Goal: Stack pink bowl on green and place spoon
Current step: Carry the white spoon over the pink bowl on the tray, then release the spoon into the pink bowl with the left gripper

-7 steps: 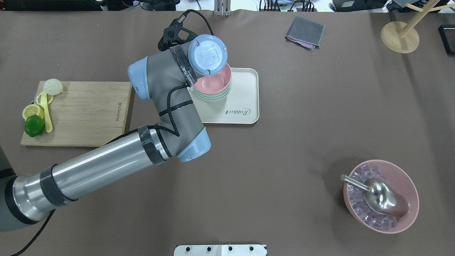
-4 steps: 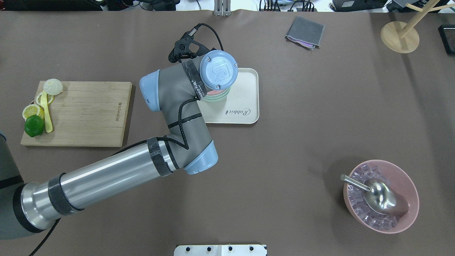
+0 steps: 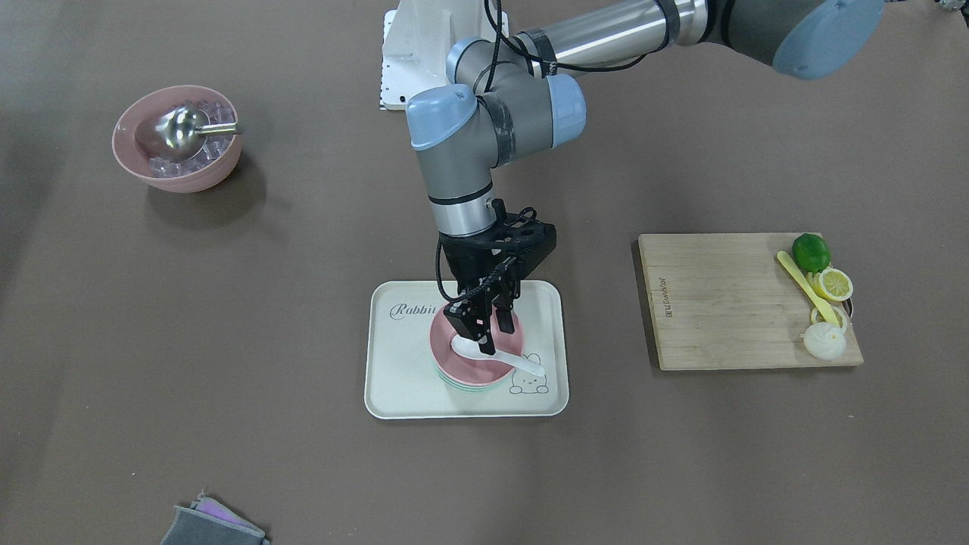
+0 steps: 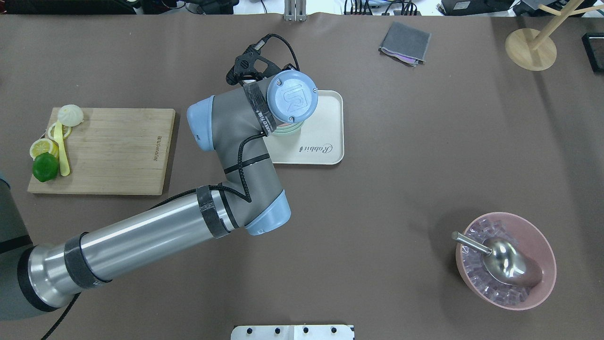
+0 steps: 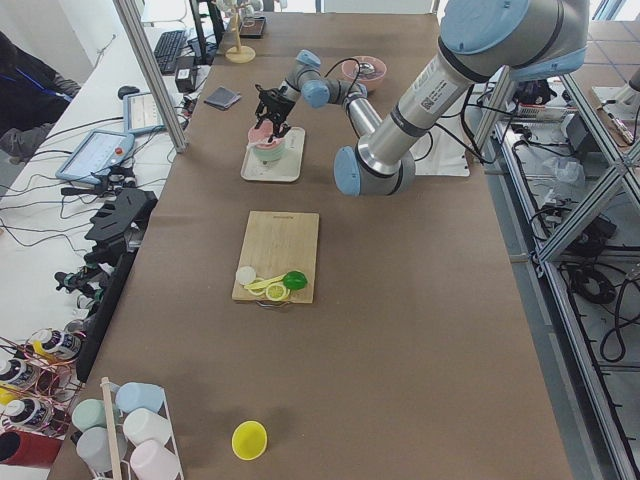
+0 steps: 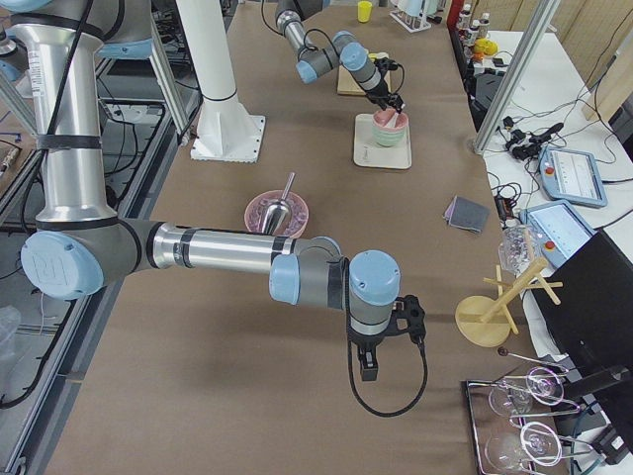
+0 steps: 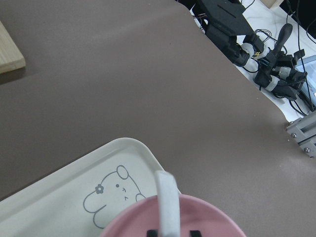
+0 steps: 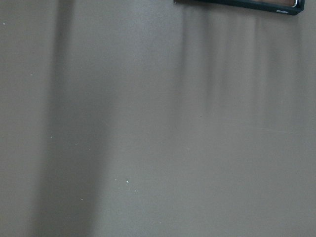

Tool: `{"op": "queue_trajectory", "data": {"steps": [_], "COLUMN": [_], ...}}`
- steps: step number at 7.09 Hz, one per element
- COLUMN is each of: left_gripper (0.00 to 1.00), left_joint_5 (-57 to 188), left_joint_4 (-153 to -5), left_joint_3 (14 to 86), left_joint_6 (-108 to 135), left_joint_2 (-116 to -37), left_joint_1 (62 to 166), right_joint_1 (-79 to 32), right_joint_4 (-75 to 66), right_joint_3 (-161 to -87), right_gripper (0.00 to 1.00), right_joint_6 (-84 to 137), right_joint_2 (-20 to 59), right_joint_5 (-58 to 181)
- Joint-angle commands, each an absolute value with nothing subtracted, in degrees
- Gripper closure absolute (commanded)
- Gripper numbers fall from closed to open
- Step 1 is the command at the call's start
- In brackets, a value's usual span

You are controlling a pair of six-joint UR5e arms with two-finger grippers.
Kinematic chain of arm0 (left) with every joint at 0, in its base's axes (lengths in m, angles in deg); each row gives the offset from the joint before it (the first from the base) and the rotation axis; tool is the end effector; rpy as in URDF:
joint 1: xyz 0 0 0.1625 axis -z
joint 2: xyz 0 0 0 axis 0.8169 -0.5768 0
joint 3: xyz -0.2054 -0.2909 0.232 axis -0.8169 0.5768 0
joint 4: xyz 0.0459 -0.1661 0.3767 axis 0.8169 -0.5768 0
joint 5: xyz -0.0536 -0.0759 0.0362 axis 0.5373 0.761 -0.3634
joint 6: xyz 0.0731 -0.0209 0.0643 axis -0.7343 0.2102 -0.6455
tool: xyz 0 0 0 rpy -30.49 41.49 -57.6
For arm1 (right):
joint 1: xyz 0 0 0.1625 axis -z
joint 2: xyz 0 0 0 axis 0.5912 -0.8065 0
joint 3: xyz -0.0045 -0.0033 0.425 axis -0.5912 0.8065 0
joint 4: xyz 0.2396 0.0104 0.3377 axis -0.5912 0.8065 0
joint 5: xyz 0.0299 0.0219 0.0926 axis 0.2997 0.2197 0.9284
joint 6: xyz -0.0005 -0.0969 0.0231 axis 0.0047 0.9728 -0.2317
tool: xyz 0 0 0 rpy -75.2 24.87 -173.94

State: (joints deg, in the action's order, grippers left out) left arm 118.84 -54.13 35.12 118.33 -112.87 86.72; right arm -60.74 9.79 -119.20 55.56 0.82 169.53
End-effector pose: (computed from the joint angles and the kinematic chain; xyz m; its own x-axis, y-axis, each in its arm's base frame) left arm 0.5802 -0.5493 0.1402 0.2063 -0.6936 -0.6902 0.8807 0.4390 -0.1779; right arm 0.1285 -0.4895 0.6691 0.7560 -0.1088 0.6455 0.0440 0.9923 0.1157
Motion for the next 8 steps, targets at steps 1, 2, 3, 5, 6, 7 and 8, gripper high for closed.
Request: {"op": "queue_trajectory", "data": {"steps": [1,2,3,5,6,7,8], "left_gripper": [0.02,0.02,0.02,0.02,0.02,0.02,0.02], "left_joint_5": [119.7,125.4,129.3,138.3,143.2,147.3,151.8], "left_joint_4": [-53.1,-49.4,-42.1,-34.7,-34.8,-34.8,-35.0], "left_joint_3": [40.3,47.4,58.1,72.8,75.8,78.0,78.8], "left_joint_6": [112.0,103.1,92.9,70.0,59.7,49.5,39.5], "left_joint_2": [-110.2,-106.4,-101.0,-90.8,-85.8,-80.3,-75.7], "left_joint_1": [87.0,87.3,87.8,94.4,99.3,104.9,110.7], "right_joint_1": [-60.8,-60.8,-60.7,-60.7,-60.7,-60.7,-60.7], "right_joint_4": [9.8,9.7,9.7,9.7,9.7,9.7,9.7], "right_joint_3": [-119.0,-119.0,-119.1,-119.1,-119.1,-119.0,-119.0], "right_gripper": [0.0,0.0,0.0,0.0,0.0,0.0,0.0], "right_joint_6": [55.6,55.9,55.9,56.0,56.0,56.0,56.0], "right_joint_2": [0.8,0.8,0.6,0.6,0.6,0.6,0.6], "right_joint_5": [169.5,169.5,169.5,169.5,169.5,169.5,169.5]}}
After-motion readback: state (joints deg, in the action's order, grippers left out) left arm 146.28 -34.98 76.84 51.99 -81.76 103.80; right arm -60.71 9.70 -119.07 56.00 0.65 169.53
